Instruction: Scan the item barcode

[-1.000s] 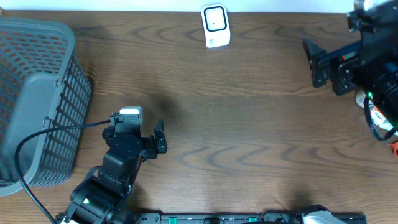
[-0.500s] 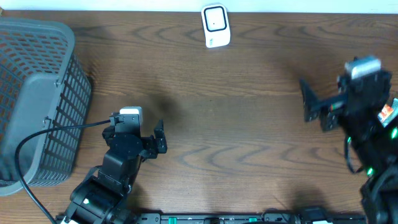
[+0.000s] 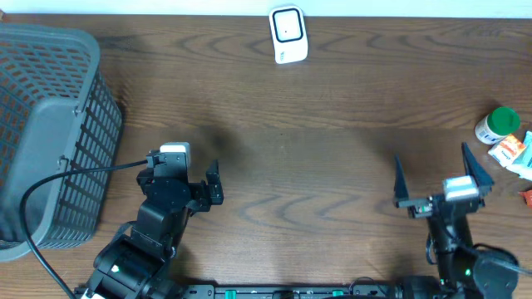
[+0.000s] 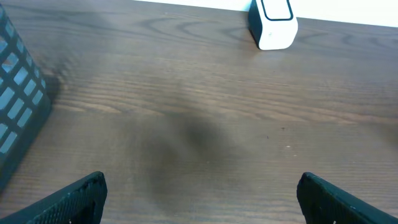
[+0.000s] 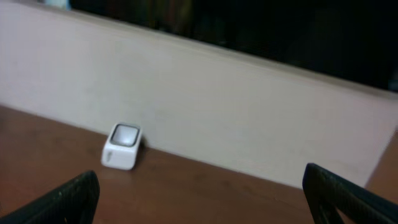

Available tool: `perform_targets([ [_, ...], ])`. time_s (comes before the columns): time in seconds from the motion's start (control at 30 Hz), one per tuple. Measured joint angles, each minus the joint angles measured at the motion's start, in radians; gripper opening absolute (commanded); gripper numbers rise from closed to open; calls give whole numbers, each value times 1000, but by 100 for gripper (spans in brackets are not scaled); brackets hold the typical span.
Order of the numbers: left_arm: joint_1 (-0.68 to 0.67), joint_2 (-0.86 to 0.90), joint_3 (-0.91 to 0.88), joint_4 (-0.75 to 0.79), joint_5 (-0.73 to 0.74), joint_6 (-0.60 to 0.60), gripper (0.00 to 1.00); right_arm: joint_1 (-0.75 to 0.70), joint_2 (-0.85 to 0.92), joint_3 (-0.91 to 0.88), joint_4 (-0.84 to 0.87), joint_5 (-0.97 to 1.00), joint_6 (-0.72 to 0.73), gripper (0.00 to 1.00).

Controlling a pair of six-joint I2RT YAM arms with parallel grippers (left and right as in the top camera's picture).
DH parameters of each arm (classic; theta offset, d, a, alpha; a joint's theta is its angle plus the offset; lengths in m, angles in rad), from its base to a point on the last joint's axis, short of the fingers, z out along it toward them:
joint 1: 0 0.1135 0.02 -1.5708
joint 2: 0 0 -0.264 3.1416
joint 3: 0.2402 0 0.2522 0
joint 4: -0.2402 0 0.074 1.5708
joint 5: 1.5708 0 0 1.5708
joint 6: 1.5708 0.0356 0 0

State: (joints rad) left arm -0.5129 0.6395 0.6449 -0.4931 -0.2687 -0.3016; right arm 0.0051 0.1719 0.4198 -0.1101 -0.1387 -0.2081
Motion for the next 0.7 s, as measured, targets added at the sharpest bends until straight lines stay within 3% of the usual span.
perform_targets([
  [0.27, 0, 0, 0, 0, 0, 0, 98, -66, -153, -163, 58, 0, 20, 99],
  [0.7, 0, 0, 0, 0, 0, 0, 98, -68, -159, -377, 90, 0, 23, 99],
])
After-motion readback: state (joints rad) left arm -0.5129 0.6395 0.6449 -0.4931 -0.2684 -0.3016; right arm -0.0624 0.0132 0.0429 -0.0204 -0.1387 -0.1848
